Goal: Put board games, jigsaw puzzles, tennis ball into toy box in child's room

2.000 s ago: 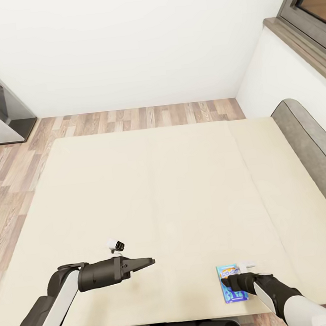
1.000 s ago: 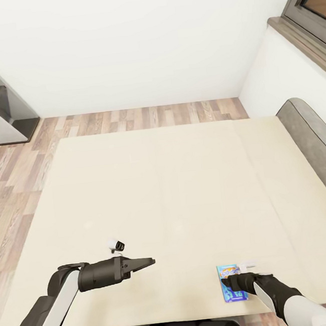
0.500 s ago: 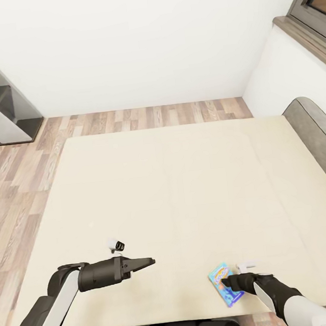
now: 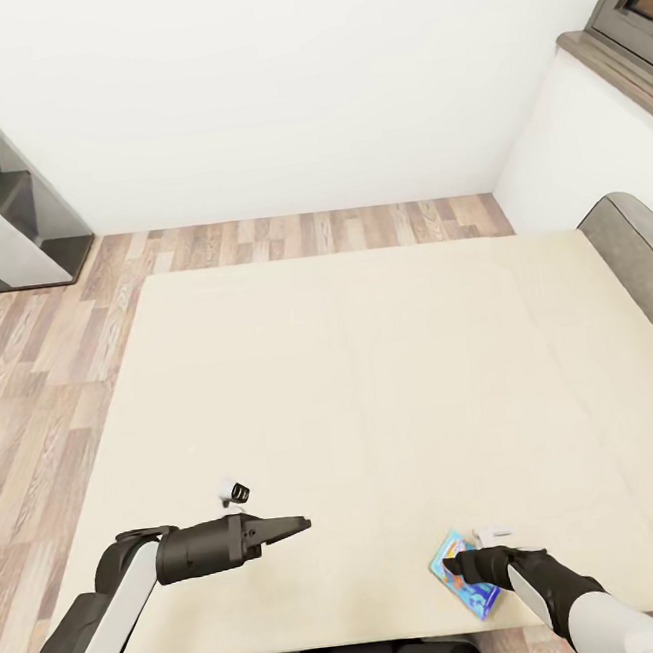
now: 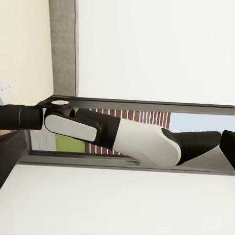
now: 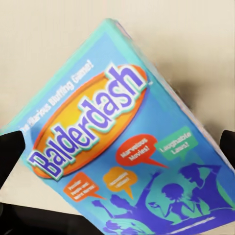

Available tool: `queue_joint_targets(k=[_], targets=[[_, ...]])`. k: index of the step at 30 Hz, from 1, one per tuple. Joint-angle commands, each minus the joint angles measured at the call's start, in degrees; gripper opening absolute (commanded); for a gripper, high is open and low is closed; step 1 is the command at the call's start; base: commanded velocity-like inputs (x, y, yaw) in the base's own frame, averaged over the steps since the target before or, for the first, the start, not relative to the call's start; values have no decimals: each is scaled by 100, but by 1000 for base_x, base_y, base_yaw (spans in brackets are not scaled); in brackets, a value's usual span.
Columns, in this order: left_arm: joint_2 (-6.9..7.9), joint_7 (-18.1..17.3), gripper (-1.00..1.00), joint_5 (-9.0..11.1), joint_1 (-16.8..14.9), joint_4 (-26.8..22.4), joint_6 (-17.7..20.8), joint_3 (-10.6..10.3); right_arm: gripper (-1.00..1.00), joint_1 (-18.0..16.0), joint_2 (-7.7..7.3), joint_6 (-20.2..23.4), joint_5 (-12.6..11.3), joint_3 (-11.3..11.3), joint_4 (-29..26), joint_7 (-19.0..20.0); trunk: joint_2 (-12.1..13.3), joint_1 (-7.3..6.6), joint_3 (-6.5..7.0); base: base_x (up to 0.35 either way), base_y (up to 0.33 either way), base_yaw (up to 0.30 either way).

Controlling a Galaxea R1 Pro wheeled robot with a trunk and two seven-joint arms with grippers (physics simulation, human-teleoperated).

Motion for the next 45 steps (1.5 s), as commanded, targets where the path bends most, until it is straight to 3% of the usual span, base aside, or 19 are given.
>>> queue_joint_targets(k=[1, 45], targets=[[6, -11, 100, 9, -4, 1, 22, -7, 100, 2, -1, 37, 14, -15, -12, 23, -8, 3, -6, 0, 64, 0], [9, -22, 100, 9, 5, 1, 22, 1, 100, -8, -64, 146, 83, 27, 239, 32, -8, 3, -6, 0, 4, 0]])
